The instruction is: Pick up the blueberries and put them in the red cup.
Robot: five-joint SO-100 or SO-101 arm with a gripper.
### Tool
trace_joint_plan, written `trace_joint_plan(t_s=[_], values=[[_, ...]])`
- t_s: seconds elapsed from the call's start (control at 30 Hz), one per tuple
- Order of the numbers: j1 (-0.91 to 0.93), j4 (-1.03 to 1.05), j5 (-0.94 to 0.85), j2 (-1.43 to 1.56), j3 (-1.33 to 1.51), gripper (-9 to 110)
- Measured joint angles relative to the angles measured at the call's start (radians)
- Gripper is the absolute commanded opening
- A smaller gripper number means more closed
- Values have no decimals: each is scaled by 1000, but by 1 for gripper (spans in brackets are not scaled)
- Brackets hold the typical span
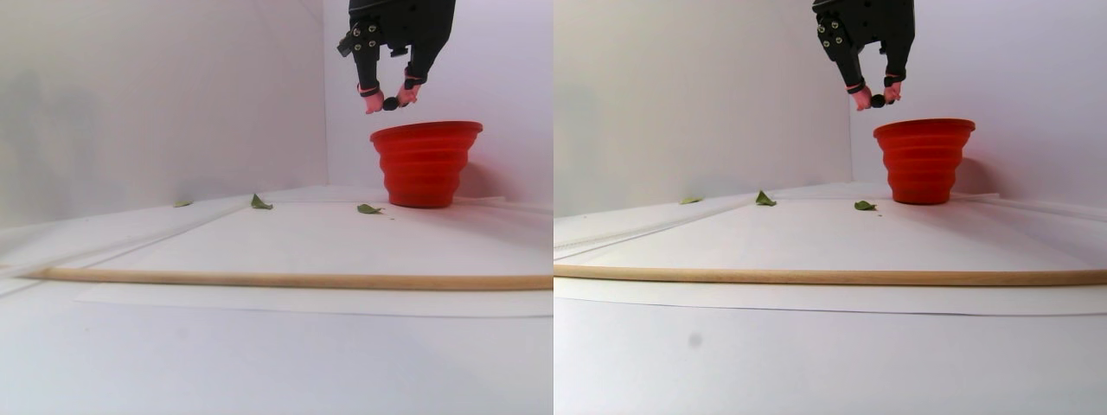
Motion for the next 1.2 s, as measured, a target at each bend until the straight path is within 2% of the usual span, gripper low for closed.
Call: trace_joint_plan(t_s=[1.2], values=[[78,0,15,-249,-285,11]])
